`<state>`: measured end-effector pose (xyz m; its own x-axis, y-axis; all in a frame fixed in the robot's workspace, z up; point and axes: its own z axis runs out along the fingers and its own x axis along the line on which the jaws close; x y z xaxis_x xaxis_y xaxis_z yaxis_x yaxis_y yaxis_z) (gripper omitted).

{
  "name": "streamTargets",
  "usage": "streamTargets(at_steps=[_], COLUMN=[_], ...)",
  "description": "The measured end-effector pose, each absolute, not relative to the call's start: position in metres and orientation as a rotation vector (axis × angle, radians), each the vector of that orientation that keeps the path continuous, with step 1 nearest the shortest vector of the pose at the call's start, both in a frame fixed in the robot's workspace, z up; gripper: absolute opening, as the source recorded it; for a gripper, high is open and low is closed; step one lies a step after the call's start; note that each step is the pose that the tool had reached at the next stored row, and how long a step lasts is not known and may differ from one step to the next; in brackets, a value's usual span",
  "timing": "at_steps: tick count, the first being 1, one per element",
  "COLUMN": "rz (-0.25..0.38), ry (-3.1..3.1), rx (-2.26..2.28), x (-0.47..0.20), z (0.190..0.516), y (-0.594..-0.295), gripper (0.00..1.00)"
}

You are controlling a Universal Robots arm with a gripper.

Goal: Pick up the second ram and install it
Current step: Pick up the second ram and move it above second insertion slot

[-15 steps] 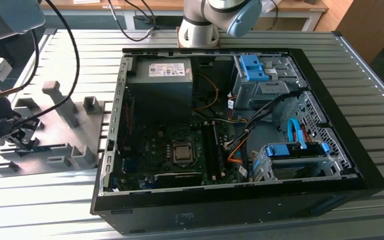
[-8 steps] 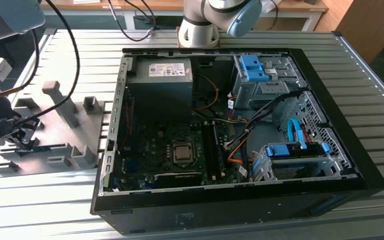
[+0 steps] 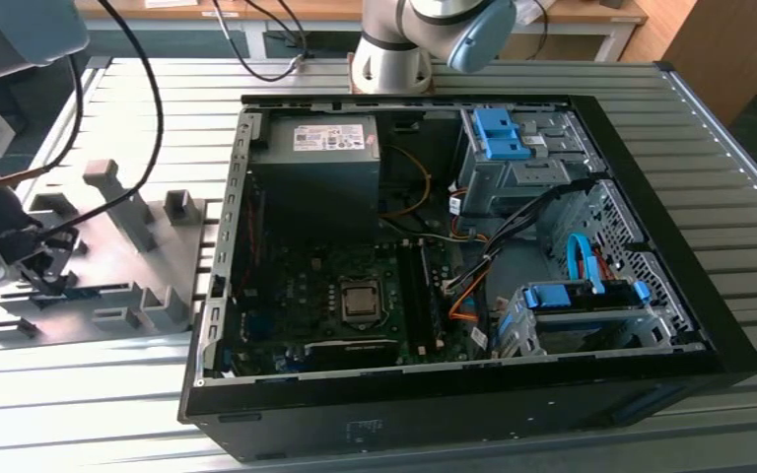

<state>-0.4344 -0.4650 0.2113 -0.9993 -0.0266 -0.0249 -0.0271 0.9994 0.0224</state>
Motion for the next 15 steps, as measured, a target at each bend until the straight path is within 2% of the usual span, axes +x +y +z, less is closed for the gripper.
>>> streamTargets(at_steps=[3, 15], rz=[0.036, 0.039], ry=[3.117, 3.103], rx=[-0.042, -0.312], x=[-0.4344, -0.4344], z=[0.2198, 0.2191], y=[-0.4650, -0.4650], gripper=[0.10, 0.10])
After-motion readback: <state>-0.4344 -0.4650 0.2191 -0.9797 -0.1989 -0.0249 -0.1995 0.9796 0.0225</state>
